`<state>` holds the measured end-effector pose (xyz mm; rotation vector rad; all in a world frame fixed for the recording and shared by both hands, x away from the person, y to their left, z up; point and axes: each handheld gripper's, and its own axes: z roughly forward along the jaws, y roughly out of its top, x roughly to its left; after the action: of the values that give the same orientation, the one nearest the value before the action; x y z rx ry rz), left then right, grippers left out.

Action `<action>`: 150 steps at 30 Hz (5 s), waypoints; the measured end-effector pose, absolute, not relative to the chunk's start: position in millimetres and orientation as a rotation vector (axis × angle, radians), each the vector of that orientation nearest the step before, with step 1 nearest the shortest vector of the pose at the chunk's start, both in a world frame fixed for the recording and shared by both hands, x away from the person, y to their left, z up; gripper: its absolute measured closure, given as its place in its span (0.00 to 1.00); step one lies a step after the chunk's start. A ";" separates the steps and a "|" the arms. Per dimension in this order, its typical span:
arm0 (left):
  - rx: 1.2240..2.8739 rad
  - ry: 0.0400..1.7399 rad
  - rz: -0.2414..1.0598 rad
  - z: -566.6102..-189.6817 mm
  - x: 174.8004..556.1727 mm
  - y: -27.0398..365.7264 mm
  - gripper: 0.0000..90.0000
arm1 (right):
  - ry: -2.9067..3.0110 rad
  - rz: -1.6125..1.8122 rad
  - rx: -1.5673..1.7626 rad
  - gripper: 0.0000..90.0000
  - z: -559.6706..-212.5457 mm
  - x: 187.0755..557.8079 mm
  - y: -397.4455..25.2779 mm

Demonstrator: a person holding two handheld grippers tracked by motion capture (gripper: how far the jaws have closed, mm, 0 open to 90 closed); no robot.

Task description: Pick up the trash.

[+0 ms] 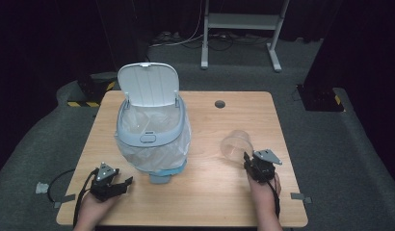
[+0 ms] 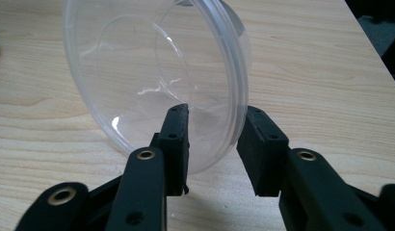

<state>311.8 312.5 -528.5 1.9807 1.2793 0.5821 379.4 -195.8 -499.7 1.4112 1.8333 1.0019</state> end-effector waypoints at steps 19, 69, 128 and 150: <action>1.981 1.279 0.582 -528.5 311.8 312.6 0.35 | 1.852 1.028 1.407 0.86 -500.0 378.9 -195.2; 1.982 1.278 0.582 -528.5 311.9 312.7 0.35 | 1.763 1.322 1.129 0.93 -442.2 338.2 -134.4; 1.995 1.253 0.569 -528.4 311.7 312.5 0.34 | 1.684 1.579 0.776 0.93 -318.2 345.1 -34.1; 1.997 1.248 0.567 -528.4 311.7 312.5 0.34 | 1.787 1.598 0.801 0.79 -327.9 353.5 -9.0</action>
<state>311.7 312.5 -528.4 1.9966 1.2481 0.5666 353.5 -9.0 -327.9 0.8009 1.7868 1.5984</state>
